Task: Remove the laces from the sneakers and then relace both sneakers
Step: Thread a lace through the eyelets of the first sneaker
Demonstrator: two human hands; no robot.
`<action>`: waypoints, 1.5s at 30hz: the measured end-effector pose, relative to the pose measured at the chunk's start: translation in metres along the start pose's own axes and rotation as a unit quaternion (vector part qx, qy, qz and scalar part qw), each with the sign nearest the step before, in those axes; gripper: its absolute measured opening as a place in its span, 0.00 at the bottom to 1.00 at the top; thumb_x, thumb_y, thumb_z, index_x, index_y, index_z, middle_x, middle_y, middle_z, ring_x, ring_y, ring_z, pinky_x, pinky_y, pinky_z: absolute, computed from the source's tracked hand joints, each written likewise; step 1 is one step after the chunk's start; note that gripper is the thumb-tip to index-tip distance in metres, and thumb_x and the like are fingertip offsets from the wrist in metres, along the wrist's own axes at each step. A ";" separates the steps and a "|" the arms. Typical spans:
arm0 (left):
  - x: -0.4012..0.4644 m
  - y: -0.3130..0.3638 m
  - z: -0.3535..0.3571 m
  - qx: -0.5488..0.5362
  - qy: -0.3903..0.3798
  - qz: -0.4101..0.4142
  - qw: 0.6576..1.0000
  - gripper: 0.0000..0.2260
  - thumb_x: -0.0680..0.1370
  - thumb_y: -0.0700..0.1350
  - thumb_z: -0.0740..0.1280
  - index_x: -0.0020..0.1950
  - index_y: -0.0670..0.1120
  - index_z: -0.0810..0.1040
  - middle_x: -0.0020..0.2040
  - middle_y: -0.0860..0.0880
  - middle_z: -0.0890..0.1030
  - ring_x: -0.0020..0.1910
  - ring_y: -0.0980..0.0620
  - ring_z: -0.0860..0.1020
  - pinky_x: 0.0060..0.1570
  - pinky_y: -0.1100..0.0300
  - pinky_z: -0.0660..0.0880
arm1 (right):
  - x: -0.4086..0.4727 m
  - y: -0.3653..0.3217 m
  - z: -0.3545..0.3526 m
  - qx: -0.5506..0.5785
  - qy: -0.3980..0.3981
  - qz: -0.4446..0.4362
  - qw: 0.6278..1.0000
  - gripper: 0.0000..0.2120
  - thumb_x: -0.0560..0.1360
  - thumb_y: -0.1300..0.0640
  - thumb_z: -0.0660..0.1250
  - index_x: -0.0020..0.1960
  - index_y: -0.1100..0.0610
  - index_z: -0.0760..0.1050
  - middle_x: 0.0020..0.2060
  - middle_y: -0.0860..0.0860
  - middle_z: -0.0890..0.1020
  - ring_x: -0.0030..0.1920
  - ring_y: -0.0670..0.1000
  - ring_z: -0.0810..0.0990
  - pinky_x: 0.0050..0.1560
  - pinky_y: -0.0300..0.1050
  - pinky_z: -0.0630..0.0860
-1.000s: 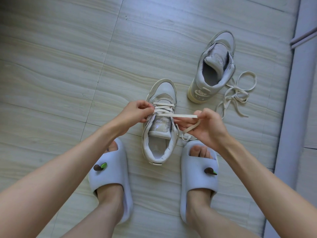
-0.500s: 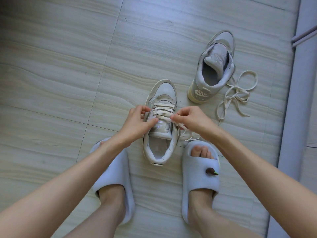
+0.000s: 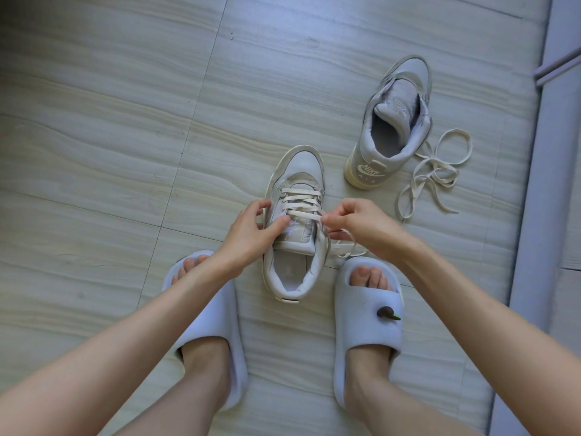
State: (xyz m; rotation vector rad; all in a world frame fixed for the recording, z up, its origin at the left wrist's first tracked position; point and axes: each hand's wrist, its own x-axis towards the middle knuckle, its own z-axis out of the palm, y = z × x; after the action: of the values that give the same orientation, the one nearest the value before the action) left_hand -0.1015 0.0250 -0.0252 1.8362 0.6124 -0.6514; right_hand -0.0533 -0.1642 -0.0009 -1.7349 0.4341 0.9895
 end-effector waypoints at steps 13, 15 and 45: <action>0.001 0.000 -0.001 0.009 0.004 -0.007 1.000 0.27 0.75 0.55 0.68 0.72 0.51 0.66 0.69 0.50 0.69 0.62 0.50 0.74 0.65 0.50 0.69 | -0.013 0.022 -0.009 0.270 -0.091 0.030 0.958 0.15 0.76 0.74 0.58 0.34 0.60 0.66 0.50 0.62 0.80 0.44 0.50 0.84 0.51 0.42 0.80; 0.000 0.000 -0.002 0.005 0.002 -0.008 1.000 0.26 0.75 0.54 0.68 0.71 0.51 0.66 0.67 0.52 0.70 0.61 0.50 0.75 0.65 0.51 0.70 | -0.011 0.023 -0.012 0.248 -0.109 0.031 0.962 0.14 0.75 0.72 0.60 0.34 0.60 0.67 0.55 0.62 0.79 0.46 0.50 0.83 0.54 0.43 0.78; -0.015 0.015 0.004 0.241 0.048 0.289 0.925 0.09 0.73 0.32 0.62 0.45 0.41 0.81 0.57 0.41 0.74 0.61 0.42 0.68 0.61 0.62 0.61 | -0.018 0.010 -0.041 0.007 -0.023 -0.105 0.994 0.10 0.76 0.57 0.65 0.37 0.58 0.77 0.26 0.49 0.73 0.30 0.46 0.71 0.40 0.41 0.68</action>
State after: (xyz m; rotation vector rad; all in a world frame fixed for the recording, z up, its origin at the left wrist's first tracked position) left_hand -0.1025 0.0149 -0.0058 2.3711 -0.0647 -0.3241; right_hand -0.0540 -0.2088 0.0116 -1.7027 0.2245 0.8704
